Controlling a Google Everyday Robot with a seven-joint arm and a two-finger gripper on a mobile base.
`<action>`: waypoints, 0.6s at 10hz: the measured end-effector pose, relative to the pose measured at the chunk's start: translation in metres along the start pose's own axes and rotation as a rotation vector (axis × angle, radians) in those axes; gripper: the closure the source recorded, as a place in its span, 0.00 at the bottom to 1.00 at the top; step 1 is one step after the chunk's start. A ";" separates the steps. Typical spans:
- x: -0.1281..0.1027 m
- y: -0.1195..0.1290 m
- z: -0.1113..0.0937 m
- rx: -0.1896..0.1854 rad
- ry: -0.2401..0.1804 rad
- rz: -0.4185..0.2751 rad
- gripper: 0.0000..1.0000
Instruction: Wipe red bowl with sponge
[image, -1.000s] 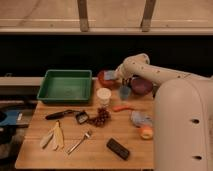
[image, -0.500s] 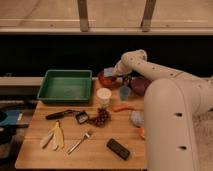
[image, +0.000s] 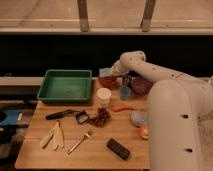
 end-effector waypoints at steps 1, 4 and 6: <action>0.005 -0.003 -0.006 -0.005 -0.003 0.004 1.00; 0.011 -0.027 -0.017 0.004 -0.013 0.049 1.00; -0.001 -0.031 -0.010 0.010 -0.024 0.057 1.00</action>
